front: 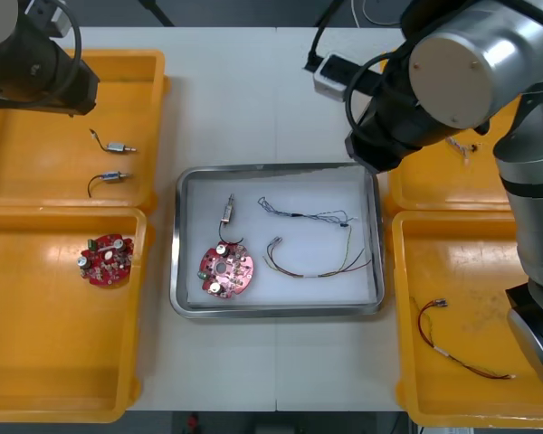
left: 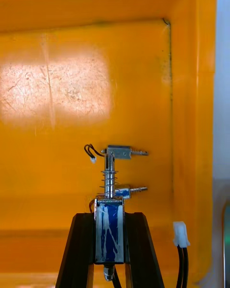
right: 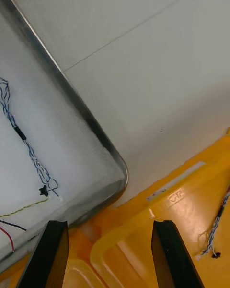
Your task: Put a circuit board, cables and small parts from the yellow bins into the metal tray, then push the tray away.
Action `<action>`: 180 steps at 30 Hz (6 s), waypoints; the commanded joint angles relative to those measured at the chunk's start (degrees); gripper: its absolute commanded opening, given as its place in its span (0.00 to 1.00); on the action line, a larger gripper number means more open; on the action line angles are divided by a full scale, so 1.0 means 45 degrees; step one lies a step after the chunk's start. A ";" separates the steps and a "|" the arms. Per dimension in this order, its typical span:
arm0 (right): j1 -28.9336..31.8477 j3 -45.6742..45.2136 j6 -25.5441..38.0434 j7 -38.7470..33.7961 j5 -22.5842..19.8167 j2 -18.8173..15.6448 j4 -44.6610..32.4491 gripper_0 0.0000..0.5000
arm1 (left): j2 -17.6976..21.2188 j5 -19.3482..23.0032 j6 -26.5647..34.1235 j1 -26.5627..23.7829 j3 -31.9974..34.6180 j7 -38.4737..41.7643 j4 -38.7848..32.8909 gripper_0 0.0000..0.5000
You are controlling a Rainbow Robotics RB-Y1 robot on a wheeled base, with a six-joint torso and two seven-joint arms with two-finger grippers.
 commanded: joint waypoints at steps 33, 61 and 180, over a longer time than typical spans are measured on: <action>0.7750 -0.7139 0.0041 -0.6262 -0.1388 -0.2371 -0.4966 1.00 | -0.2609 0.0862 -0.1363 0.0055 -0.7132 0.8316 -0.1714 0.00; 0.9840 -0.7803 0.0041 -0.6945 -0.2657 -0.2137 -0.4712 1.00 | -0.3078 0.0237 -0.3160 0.0055 -0.9047 0.8531 -0.0034 1.00; 0.0543 1.2763 -0.4950 -0.3879 0.1737 -0.0828 -0.0142 0.18 | 0.3074 0.5530 0.1519 0.8825 0.5016 0.0543 -0.6362 1.00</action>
